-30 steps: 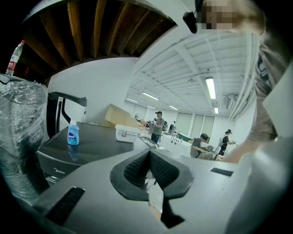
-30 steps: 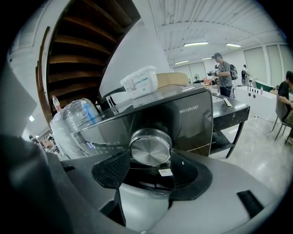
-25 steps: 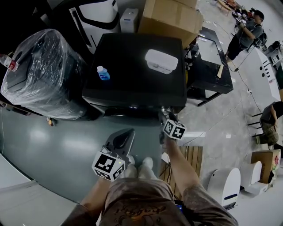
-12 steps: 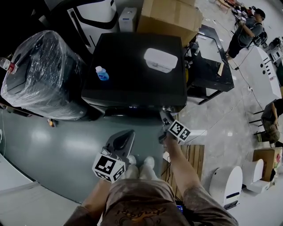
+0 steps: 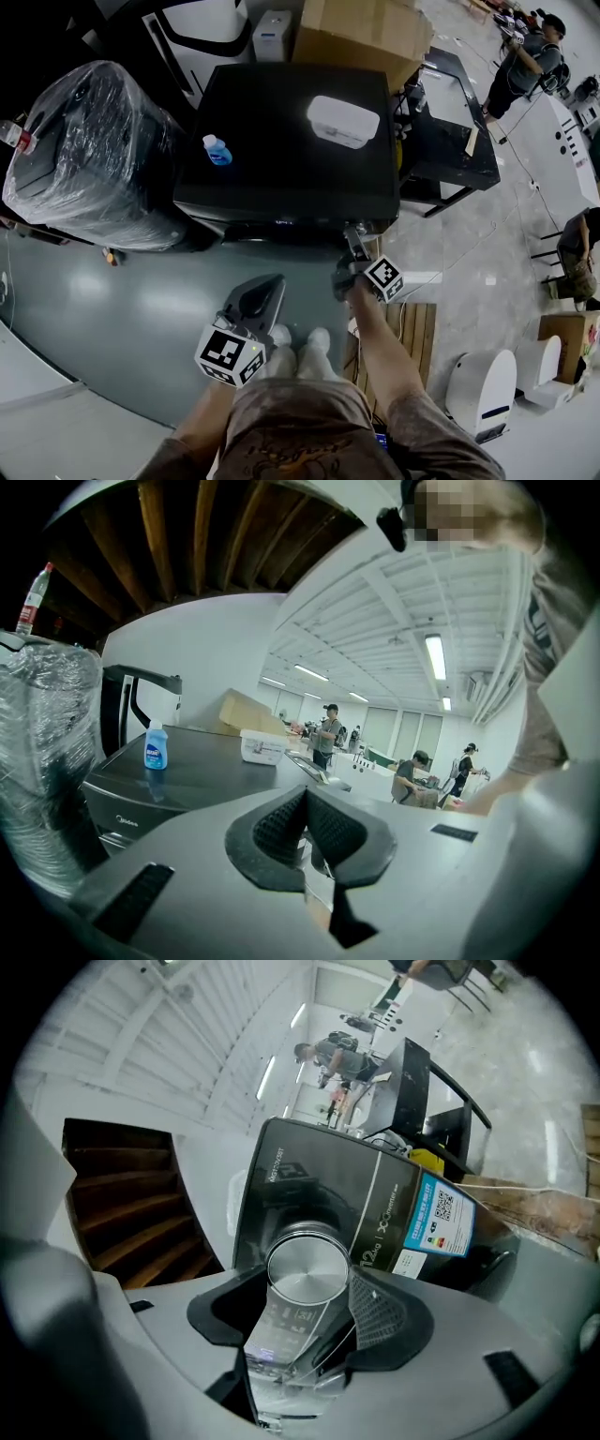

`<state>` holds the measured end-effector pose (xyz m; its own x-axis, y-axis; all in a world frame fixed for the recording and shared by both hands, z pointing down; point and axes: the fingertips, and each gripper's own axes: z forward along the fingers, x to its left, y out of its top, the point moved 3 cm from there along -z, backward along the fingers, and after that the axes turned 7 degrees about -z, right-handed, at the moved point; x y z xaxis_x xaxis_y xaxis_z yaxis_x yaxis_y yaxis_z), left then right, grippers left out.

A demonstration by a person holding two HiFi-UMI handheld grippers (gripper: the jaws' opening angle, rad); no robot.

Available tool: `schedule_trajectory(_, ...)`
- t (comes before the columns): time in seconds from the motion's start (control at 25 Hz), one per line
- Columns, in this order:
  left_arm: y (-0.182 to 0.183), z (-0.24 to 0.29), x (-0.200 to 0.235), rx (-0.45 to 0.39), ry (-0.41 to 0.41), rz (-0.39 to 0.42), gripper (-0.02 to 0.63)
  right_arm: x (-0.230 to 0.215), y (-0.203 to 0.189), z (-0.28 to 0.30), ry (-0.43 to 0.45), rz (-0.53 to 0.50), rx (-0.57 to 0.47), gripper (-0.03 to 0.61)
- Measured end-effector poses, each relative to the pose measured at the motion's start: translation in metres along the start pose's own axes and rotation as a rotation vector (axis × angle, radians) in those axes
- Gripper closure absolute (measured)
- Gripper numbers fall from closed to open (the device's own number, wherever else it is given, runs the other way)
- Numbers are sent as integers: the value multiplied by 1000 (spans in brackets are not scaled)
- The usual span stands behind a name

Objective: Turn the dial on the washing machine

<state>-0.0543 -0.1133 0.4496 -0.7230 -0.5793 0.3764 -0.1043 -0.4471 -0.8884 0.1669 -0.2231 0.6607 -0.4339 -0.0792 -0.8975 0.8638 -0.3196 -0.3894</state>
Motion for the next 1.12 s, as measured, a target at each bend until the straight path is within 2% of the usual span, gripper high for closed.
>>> schedule_trajectory(0.2,-2,-4,0,3,4,1,621,1,0,0,8,-15,1,310)
schedule_trajectory(0.44,-4,-7,-3,5,-1,2,621,6,3,-9,-36,-202,30,302)
schedule_trajectory(0.64,-5,-8,-4,3,-9,6,621,16,5,-13,-92,-483,91,284)
schedule_trajectory(0.92,-6,-7,-9,9,-21,1,621,23,4,-15,-255,-1019,196,279)
schedule_trajectory(1.0,-6,-8,-9,9,-22,0,621,26,2,-12,-277,-1117,218,279)
schedule_trajectory(1.12,-7,-9,-8,10,-21,-2,621,26,-1,-6,-292,-1190,246,281)
